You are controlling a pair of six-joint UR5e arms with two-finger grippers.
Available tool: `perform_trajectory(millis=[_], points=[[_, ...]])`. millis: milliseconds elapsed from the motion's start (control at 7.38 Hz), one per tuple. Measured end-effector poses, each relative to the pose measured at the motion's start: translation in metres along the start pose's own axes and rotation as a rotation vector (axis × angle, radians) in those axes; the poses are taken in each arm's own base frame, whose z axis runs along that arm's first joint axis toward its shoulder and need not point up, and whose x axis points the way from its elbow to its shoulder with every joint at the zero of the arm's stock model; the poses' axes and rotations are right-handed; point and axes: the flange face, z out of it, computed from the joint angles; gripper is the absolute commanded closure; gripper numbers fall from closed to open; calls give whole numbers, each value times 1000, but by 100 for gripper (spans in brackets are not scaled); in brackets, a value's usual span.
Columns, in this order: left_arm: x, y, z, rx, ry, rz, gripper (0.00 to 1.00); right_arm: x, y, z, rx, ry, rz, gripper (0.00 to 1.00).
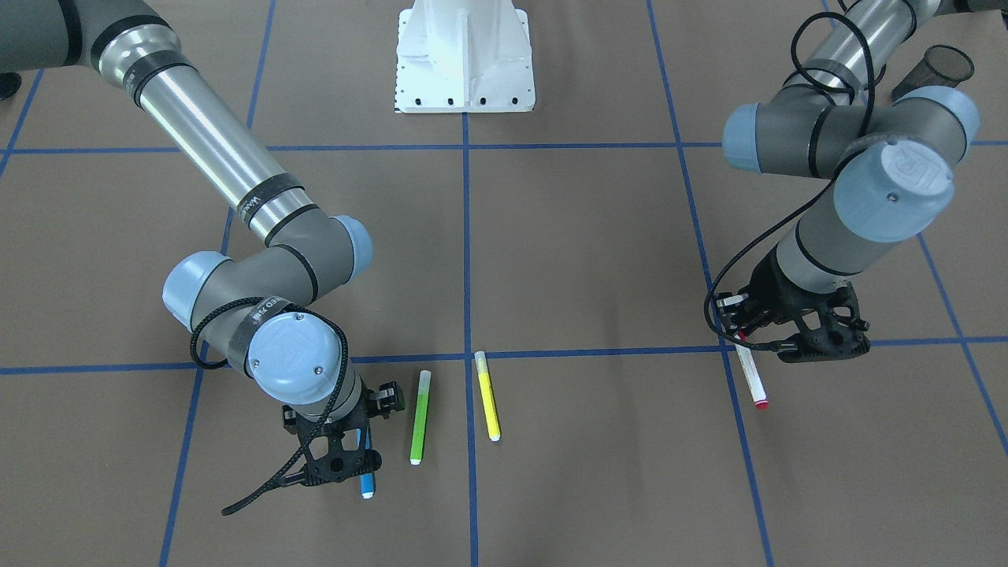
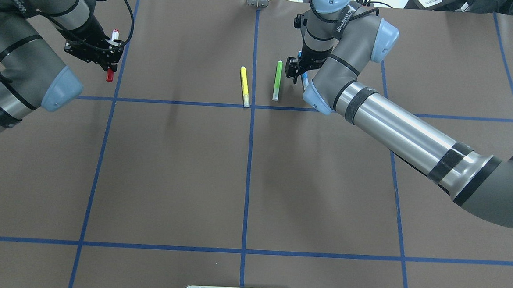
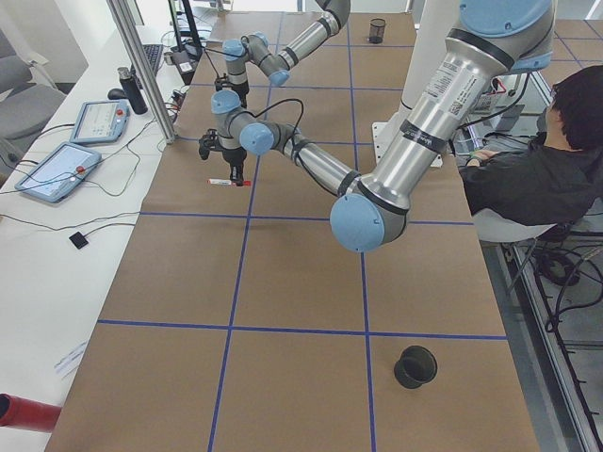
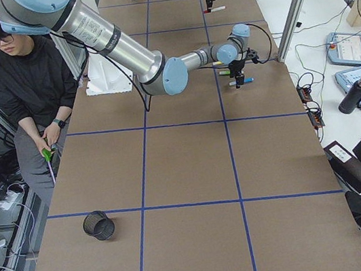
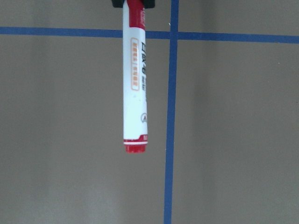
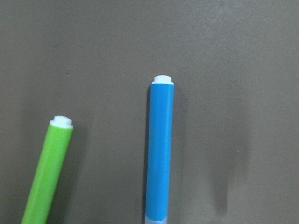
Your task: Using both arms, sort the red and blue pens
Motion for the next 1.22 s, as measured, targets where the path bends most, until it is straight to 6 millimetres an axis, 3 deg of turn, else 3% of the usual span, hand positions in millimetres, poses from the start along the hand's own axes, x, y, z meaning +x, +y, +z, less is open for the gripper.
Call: perform_trajectory(millis=[542,949,1220], points=[[1,1,-1,1,2,1,100,0,0,1,2,2,20,61],[1,1,-1,1,2,1,100,1,0,2,2,4,21,61],[1,1,-2,2,2,1,100,0,0,1,4,4,20,100]])
